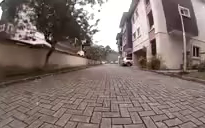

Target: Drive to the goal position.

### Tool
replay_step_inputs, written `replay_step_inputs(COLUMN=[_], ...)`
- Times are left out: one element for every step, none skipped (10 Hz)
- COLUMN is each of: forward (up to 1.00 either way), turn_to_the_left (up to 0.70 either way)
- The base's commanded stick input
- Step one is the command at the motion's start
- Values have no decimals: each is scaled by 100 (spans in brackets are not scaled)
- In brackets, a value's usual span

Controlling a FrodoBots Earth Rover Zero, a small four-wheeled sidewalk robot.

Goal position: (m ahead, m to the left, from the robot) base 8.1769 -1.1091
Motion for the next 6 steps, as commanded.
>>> replay_step_inputs(forward=[70, 70, 70, 70, 70, 70], turn_to_the_left=[-12, 0, 0, 0, 0, 0])
